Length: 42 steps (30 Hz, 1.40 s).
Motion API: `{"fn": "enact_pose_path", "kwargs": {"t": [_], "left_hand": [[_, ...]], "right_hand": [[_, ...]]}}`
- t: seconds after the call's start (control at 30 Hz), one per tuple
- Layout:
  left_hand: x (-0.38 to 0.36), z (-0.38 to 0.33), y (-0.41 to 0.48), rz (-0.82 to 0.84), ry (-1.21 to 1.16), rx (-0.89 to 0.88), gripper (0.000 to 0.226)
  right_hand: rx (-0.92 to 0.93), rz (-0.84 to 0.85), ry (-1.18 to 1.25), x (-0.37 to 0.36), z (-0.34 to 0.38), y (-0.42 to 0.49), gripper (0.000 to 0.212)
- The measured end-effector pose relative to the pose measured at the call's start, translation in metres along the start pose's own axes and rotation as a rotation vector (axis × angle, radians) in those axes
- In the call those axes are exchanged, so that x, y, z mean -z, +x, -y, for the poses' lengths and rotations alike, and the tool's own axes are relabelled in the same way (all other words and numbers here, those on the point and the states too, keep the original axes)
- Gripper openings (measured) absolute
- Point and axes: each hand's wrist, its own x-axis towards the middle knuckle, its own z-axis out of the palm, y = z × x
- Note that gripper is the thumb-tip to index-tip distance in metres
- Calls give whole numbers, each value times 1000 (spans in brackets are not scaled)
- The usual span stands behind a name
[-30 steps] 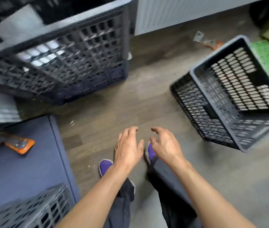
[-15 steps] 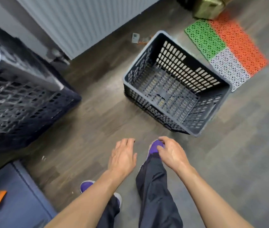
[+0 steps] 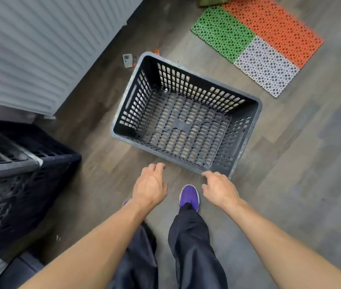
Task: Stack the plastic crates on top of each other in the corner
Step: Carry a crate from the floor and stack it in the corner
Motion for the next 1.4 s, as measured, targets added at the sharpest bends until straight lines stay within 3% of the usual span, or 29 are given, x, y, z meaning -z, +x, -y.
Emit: {"fn": "enact_pose_path", "kwargs": {"t": [0.23, 0.43, 0.6, 0.97, 1.4], "left_hand": [[2, 20, 69, -80, 210, -126, 50], [-4, 44, 120, -38, 446, -256, 48], [-10, 61, 149, 164, 487, -253, 43], [-21, 56, 170, 167, 678, -203, 37], [25, 32, 152, 107, 662, -318, 29]], "right_hand": [[-12, 11, 94, 3, -2, 35, 53], [31, -1, 145, -13, 9, 64, 66], [51, 62, 89, -39, 33, 94, 60], [-5, 146, -7, -51, 43, 132, 52], [22, 43, -66, -6, 41, 96, 45]]}}
